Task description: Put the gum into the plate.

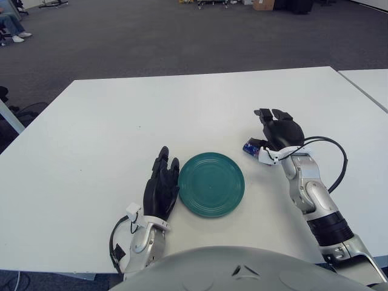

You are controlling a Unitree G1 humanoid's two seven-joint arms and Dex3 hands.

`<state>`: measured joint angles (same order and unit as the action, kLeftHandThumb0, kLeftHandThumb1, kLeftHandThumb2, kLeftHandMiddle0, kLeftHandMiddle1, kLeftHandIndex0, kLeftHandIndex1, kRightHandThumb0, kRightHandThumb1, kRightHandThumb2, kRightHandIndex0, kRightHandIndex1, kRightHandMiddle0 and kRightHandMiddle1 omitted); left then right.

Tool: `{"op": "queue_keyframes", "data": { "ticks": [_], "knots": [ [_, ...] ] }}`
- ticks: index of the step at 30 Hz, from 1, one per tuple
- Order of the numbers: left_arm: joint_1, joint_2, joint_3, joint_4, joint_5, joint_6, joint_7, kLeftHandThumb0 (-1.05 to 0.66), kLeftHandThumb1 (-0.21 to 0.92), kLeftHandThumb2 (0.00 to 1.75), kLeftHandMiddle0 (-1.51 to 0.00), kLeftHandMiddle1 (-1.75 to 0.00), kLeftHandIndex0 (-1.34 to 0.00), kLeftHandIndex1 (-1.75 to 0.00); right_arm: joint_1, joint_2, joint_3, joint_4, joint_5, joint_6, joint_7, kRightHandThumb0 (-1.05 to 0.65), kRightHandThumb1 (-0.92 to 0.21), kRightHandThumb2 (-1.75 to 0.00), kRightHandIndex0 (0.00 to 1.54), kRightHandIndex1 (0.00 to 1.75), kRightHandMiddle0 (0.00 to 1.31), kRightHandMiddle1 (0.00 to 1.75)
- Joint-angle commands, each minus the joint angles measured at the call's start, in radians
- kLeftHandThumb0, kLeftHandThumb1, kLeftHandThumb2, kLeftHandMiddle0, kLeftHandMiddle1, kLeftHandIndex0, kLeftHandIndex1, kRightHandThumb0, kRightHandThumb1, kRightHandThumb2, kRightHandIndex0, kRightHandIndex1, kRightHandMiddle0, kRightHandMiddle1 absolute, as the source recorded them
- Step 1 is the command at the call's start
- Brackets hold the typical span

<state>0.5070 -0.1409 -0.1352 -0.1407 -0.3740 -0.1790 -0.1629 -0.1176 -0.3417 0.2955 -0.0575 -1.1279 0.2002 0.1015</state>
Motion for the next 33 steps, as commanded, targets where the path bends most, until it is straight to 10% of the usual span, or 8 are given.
{"op": "queue_keyframes", "data": {
  "ticks": [1, 33],
  "knots": [
    [-0.035, -0.022, 0.023, 0.044, 0.019, 0.043, 0.049, -1.04, 0.92, 0.86, 0.0, 0.0, 0.0, 0.0, -0.035, -0.01, 0.023, 0.029, -0.013, 0.012, 0.006, -0.98, -0.92, -0.56, 0.14, 0.0, 0.0, 0.41],
    [-0.056, -0.026, 0.008, 0.019, 0.005, 0.081, 0.115, -0.98, 0.92, 0.91, 0.0, 0.0, -0.03, -0.04, -0.044, -0.062, 0.152, 0.08, -0.024, 0.075, 0.143, -0.98, -0.92, -0.66, 0.06, 0.0, 0.0, 0.07]
  ]
}}
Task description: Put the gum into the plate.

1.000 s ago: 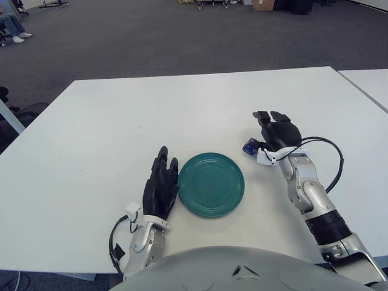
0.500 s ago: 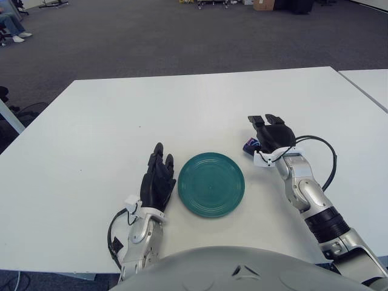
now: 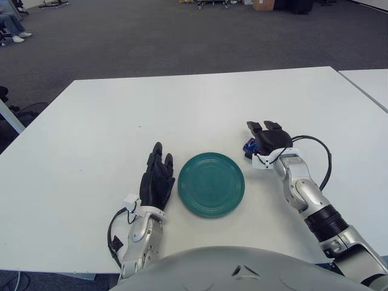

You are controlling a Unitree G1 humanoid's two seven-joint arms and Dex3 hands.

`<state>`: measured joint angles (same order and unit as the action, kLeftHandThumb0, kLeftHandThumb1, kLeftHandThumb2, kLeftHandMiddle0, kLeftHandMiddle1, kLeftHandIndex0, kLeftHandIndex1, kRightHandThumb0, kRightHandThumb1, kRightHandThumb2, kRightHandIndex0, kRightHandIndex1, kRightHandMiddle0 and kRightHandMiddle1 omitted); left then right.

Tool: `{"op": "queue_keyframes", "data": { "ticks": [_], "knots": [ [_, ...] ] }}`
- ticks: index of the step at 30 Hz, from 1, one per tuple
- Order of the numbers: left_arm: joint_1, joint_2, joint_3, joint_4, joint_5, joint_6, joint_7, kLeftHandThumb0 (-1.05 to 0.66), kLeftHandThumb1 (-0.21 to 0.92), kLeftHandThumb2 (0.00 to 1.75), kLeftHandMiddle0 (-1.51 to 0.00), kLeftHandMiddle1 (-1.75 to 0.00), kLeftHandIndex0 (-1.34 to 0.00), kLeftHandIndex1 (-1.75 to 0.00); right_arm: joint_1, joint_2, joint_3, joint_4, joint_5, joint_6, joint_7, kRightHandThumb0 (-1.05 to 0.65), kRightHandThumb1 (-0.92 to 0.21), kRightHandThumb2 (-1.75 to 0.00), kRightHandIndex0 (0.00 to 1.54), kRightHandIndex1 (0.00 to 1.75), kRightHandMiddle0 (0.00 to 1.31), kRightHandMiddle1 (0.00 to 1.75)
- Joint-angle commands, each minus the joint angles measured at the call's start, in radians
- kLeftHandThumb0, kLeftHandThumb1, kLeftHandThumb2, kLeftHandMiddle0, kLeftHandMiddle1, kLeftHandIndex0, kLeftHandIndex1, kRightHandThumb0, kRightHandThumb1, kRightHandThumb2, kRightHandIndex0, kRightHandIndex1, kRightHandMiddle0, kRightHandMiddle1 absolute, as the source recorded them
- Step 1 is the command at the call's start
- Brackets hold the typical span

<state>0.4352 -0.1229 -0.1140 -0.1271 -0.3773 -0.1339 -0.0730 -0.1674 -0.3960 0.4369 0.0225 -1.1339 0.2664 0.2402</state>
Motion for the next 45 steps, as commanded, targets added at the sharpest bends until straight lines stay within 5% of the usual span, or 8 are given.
{"op": "queue_keyframes", "data": {
  "ticks": [1, 12, 30, 45],
  "knots": [
    [0.02, -0.044, -0.017, 0.0, 0.01, 0.037, 0.028, -0.99, 0.92, 0.91, 0.0, 0.0, -0.03, -0.04, 0.013, -0.011, 0.012, -0.004, -0.018, 0.01, 0.004, -0.98, -0.92, -0.66, 0.06, 0.0, 0.0, 0.07],
    [0.062, -0.045, -0.043, -0.067, -0.007, 0.06, 0.043, -0.98, 0.92, 0.91, -0.01, -0.01, -0.02, -0.06, 0.129, -0.066, -0.017, -0.021, 0.02, 0.004, -0.052, -0.97, -0.92, -0.67, 0.07, 0.01, 0.0, 0.09],
    [0.141, -0.053, -0.083, -0.182, -0.05, 0.114, 0.055, -0.97, 0.92, 0.9, -0.02, 0.0, 0.0, -0.15, 0.28, -0.147, -0.091, -0.209, 0.028, 0.016, 0.018, -0.91, -0.92, -0.68, 0.12, 0.01, 0.0, 0.2],
    [0.169, -0.039, -0.091, -0.247, -0.095, 0.164, 0.065, -0.98, 0.92, 0.89, -0.03, 0.0, 0.0, -0.12, 0.341, -0.18, -0.13, -0.258, 0.02, 0.014, 0.045, -0.91, -0.92, -0.69, 0.21, 0.03, 0.0, 0.37]
  ]
}}
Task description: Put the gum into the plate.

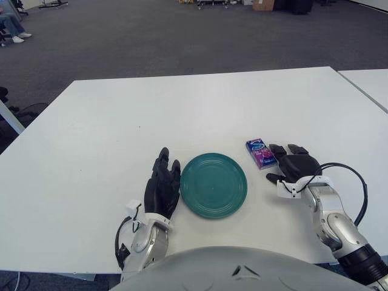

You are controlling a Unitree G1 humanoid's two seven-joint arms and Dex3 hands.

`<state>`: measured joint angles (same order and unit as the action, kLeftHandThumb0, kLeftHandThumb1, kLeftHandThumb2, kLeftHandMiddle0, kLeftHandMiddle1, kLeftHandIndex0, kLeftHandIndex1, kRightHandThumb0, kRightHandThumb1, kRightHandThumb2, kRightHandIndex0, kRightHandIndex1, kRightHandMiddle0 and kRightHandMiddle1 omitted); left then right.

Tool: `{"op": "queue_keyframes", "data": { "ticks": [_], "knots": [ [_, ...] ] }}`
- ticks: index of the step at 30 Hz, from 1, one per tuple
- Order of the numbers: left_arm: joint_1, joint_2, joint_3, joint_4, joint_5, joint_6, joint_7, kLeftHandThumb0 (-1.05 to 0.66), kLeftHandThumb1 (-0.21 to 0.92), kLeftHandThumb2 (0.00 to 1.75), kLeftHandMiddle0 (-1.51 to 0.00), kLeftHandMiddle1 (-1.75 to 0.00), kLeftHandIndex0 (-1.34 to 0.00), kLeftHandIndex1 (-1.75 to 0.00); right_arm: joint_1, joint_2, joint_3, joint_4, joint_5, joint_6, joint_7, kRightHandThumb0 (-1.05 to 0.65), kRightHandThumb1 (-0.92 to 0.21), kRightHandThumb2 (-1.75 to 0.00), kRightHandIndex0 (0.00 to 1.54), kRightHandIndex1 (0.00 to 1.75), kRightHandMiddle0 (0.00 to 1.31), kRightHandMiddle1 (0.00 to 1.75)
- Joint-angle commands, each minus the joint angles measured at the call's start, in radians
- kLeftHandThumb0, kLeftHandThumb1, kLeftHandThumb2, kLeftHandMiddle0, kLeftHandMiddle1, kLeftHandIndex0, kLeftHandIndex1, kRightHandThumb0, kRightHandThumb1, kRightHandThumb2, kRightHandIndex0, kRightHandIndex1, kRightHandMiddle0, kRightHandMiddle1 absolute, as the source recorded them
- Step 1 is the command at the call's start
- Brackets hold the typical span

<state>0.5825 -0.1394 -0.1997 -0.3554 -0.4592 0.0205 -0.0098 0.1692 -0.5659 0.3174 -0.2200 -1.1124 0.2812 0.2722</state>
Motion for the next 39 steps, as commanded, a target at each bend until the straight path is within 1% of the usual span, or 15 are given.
{"op": "queue_keyframes", "data": {
  "ticks": [1, 7, 16, 17, 19, 20, 21, 22, 24, 25, 28, 31, 36, 39],
  "knots": [
    [0.022, -0.021, -0.006, -0.02, -0.014, 0.012, 0.002, -0.98, 0.92, 0.89, -0.02, 0.0, 0.0, -0.11, 0.007, -0.01, -0.013, -0.016, 0.0, -0.002, 0.011, -0.91, -0.92, -0.69, 0.22, 0.04, 0.0, 0.38],
    [0.024, -0.018, -0.008, -0.031, -0.01, 0.026, 0.01, -0.98, 0.92, 0.89, 0.0, 0.0, 0.0, -0.05, 0.021, -0.008, -0.026, -0.023, 0.004, -0.007, 0.004, -0.91, -0.92, -0.65, 0.31, 0.07, 0.0, 0.53],
    [0.024, -0.019, -0.006, -0.049, 0.0, 0.054, 0.04, -0.98, 0.92, 0.9, 0.0, 0.0, 0.0, -0.04, 0.014, 0.002, -0.027, -0.035, -0.005, -0.003, 0.007, -0.93, -0.92, -0.66, 0.41, 0.13, 0.0, 0.64],
    [0.024, -0.02, -0.006, -0.05, -0.003, 0.056, 0.042, -0.98, 0.92, 0.9, -0.01, 0.0, 0.0, -0.05, 0.011, 0.004, -0.025, -0.034, -0.008, -0.002, 0.006, -0.94, -0.92, -0.66, 0.39, 0.19, 0.0, 0.65],
    [0.025, -0.022, -0.004, -0.052, -0.01, 0.058, 0.042, -0.98, 0.92, 0.9, -0.01, -0.01, -0.01, -0.05, 0.004, 0.009, -0.021, -0.034, -0.015, 0.002, 0.006, -0.95, -0.92, -0.67, 0.26, 0.52, 0.0, 0.68],
    [0.026, -0.024, -0.003, -0.053, -0.016, 0.058, 0.041, -0.98, 0.92, 0.9, -0.02, -0.01, -0.01, -0.06, -0.002, 0.015, -0.018, -0.033, -0.02, 0.005, 0.006, -0.95, -0.92, -0.68, 0.23, 0.6, 0.0, 0.69],
    [0.026, -0.025, -0.002, -0.053, -0.02, 0.058, 0.04, -0.98, 0.92, 0.9, -0.02, -0.01, -0.01, -0.06, -0.006, 0.018, -0.016, -0.032, -0.023, 0.007, 0.005, -0.96, -0.92, -0.69, 0.18, 0.74, 0.0, 0.69],
    [0.026, -0.026, -0.001, -0.053, -0.027, 0.057, 0.037, -0.98, 0.92, 0.9, -0.03, -0.01, -0.01, -0.06, -0.01, 0.023, -0.013, -0.031, -0.026, 0.009, 0.004, -0.97, -0.92, -0.7, 0.14, 0.83, 0.0, 0.7],
    [0.028, -0.026, 0.0, -0.052, -0.035, 0.055, 0.033, -0.98, 0.92, 0.9, -0.04, -0.02, -0.02, -0.07, -0.013, 0.028, -0.012, -0.031, -0.028, 0.01, 0.003, -0.98, -0.92, -0.72, 0.1, 0.87, 0.0, 0.68],
    [0.028, -0.026, 0.0, -0.051, -0.038, 0.054, 0.031, -0.98, 0.92, 0.9, -0.04, -0.02, -0.02, -0.08, -0.014, 0.029, -0.012, -0.031, -0.029, 0.011, 0.003, -0.98, -0.92, -0.73, 0.09, 0.84, 0.0, 0.67],
    [0.028, -0.023, -0.001, -0.05, -0.046, 0.052, 0.028, -0.97, 0.92, 0.89, -0.04, -0.01, -0.02, -0.09, -0.019, 0.037, -0.012, -0.029, -0.031, 0.014, 0.003, -0.98, -0.92, -0.76, 0.1, 0.67, 0.0, 0.6],
    [0.031, -0.022, -0.002, -0.054, -0.05, 0.054, 0.032, -0.97, 0.92, 0.89, -0.04, -0.01, -0.01, -0.12, -0.02, 0.041, -0.015, -0.031, -0.033, 0.018, 0.004, -0.99, -0.92, -0.77, 0.11, 0.6, 0.0, 0.6],
    [0.032, -0.022, 0.0, -0.061, -0.052, 0.06, 0.045, -0.97, 0.92, 0.88, -0.04, 0.0, 0.0, -0.12, -0.032, 0.049, -0.017, -0.032, -0.034, 0.026, 0.008, -1.0, -0.92, -0.79, 0.12, 0.56, 0.0, 0.63],
    [0.033, -0.022, 0.002, -0.062, -0.051, 0.062, 0.049, -0.98, 0.92, 0.88, -0.04, -0.01, 0.0, -0.13, -0.042, 0.052, -0.015, -0.034, -0.037, 0.03, 0.016, -1.0, -0.92, -0.8, 0.12, 0.54, 0.0, 0.62]
  ]
}}
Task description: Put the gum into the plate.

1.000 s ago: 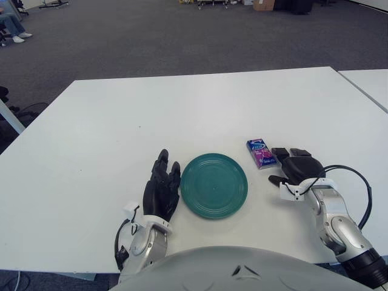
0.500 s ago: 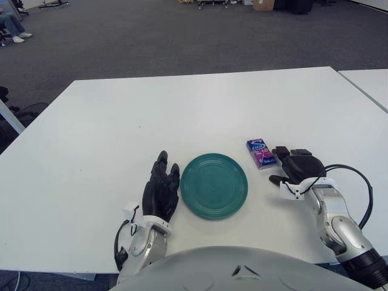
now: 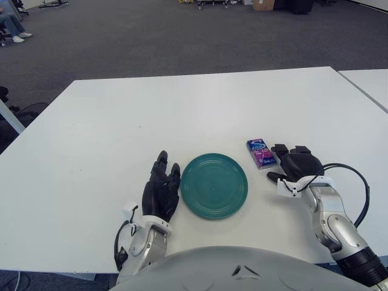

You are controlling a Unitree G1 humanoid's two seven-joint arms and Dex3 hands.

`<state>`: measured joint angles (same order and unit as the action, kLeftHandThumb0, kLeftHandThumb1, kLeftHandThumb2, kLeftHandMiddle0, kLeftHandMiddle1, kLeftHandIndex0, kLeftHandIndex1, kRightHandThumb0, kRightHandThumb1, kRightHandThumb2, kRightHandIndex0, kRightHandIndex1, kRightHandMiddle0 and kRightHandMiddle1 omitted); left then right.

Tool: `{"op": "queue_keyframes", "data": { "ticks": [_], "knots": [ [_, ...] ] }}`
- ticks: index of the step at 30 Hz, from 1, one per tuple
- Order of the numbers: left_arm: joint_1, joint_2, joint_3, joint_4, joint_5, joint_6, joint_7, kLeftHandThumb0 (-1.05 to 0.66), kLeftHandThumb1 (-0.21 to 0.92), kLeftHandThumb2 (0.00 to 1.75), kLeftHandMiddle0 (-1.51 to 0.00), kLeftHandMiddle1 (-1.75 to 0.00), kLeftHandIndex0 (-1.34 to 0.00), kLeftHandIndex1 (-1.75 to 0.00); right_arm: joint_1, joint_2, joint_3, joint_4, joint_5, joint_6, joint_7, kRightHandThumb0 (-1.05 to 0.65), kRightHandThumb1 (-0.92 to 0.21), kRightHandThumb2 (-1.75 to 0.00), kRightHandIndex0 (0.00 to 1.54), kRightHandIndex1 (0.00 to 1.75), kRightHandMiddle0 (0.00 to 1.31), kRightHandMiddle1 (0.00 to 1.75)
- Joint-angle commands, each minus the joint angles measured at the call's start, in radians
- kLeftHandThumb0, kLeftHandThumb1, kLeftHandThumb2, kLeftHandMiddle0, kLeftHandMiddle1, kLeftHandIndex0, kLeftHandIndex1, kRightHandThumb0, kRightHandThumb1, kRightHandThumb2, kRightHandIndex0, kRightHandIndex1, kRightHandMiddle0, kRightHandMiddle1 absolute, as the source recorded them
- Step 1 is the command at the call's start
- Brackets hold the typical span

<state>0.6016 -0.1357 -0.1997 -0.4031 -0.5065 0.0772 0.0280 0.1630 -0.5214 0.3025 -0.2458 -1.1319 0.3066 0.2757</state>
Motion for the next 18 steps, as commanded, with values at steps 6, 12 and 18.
{"op": "queue_keyframes", "data": {
  "ticks": [6, 12, 18],
  "knots": [
    [0.014, -0.022, 0.006, -0.015, -0.006, 0.007, 0.008, -0.98, 0.92, 0.89, -0.05, -0.01, 0.0, -0.14, -0.053, 0.018, 0.004, -0.01, -0.025, 0.016, 0.02, -1.01, -0.92, -0.8, 0.13, 0.52, 0.0, 0.59],
    [0.014, -0.021, 0.008, -0.014, -0.01, 0.007, 0.004, -0.99, 0.92, 0.89, -0.05, 0.0, 0.0, -0.15, -0.069, 0.025, 0.009, -0.015, -0.031, 0.022, 0.04, -1.03, -0.92, -0.82, 0.15, 0.43, 0.0, 0.57],
    [0.015, -0.019, 0.01, -0.014, -0.022, 0.006, -0.006, -0.99, 0.92, 0.88, -0.04, 0.0, 0.0, -0.15, -0.068, 0.031, 0.009, -0.057, -0.04, 0.035, 0.104, -1.05, -0.92, -0.87, 0.16, 0.24, 0.0, 0.42]
  ]
}}
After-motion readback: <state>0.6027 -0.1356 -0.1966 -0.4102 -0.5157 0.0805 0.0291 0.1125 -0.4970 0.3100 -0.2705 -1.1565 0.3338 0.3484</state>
